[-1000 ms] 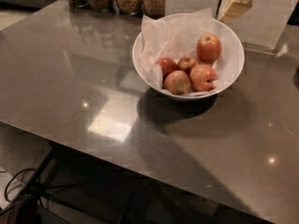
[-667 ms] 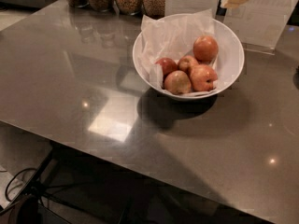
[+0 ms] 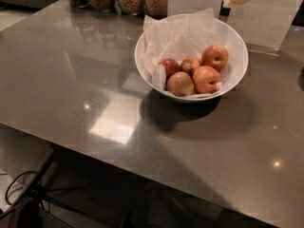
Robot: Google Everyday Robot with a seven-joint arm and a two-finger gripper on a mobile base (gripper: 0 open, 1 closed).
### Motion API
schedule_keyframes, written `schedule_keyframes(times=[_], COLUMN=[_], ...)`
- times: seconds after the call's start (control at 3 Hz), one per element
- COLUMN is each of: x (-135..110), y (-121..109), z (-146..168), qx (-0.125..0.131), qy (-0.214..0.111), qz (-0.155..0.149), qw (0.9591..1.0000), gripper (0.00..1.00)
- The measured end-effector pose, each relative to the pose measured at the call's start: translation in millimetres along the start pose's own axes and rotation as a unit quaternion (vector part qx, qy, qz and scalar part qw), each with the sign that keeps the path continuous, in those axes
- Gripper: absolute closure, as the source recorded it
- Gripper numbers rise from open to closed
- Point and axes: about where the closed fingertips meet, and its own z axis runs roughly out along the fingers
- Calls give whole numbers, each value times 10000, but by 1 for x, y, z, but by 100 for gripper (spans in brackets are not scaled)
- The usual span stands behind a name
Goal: Pick apple from white bowl
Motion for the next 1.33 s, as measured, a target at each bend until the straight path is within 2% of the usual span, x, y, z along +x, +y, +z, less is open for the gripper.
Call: schedule_keyframes(times=[0.67, 1.0, 1.33], x=[0, 0, 0], y=[0, 0, 0], z=[0, 0, 0], qx=[0, 0, 1], qy=[0, 0, -2], qz=[0, 0, 0], qw=[10000, 10000, 10000], gripper=[11, 0, 0])
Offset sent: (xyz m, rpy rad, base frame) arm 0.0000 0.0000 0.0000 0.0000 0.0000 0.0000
